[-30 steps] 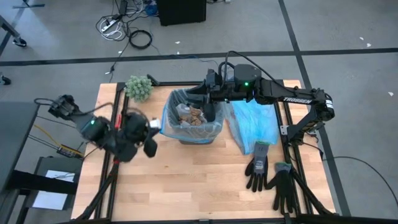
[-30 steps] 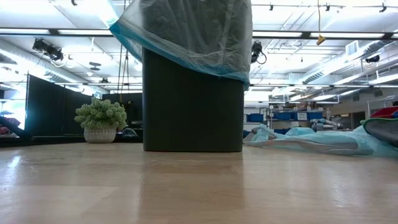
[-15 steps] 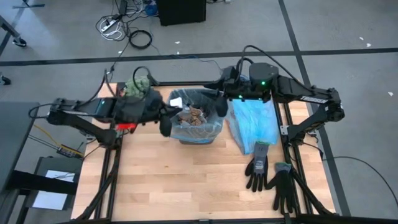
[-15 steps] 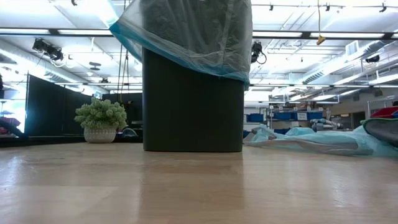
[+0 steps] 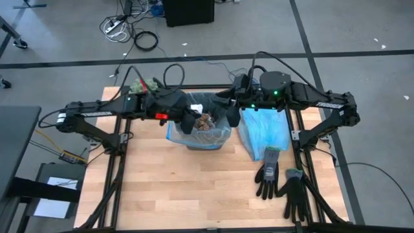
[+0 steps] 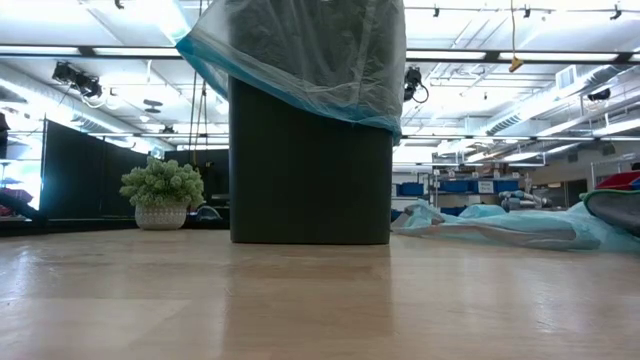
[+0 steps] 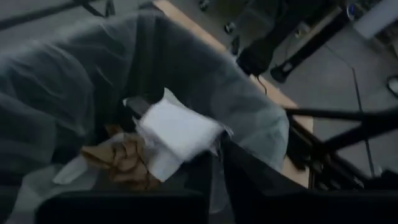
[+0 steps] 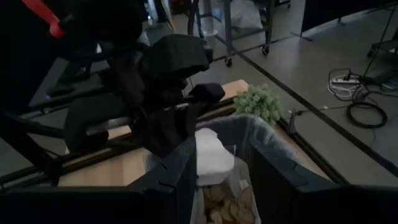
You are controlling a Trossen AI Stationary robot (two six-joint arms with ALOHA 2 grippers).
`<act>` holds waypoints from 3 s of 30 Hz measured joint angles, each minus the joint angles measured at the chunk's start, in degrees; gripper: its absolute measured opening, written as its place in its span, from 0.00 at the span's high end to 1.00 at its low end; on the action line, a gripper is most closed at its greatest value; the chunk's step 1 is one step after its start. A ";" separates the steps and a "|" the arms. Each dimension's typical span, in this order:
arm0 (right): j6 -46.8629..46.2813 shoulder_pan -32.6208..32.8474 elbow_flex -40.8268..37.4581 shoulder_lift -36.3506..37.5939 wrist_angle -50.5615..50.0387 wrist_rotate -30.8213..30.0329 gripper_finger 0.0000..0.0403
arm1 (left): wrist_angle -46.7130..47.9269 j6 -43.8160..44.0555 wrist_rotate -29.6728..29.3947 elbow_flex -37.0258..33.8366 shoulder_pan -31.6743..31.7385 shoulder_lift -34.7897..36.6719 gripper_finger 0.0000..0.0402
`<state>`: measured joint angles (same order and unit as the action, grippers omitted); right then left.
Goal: Place trash/remove bag and relplace
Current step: Put the white paper into the trash bin, then remove the trash bag from the bin
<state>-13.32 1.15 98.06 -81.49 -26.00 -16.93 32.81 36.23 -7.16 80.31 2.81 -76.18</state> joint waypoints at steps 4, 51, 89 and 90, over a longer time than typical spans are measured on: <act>-0.50 0.26 0.00 0.00 -1.48 0.00 0.68 | 0.50 -1.69 1.22 0.00 -0.07 -0.01 0.74; -3.59 -0.86 0.00 -0.04 -7.10 3.90 0.85 | 10.26 63.79 -41.75 -30.82 -37.64 20.46 0.59; -0.59 -1.25 -0.02 -0.07 -7.21 8.07 0.88 | -2.05 53.96 -44.25 -33.05 -30.88 20.13 0.81; -0.57 -1.25 -0.02 -0.07 -7.25 8.13 0.89 | -2.14 53.96 -43.95 -33.05 -30.88 20.13 0.84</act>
<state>-13.89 -0.10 98.04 -81.56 -33.25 -8.80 30.67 90.19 -51.11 47.27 -28.08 -56.05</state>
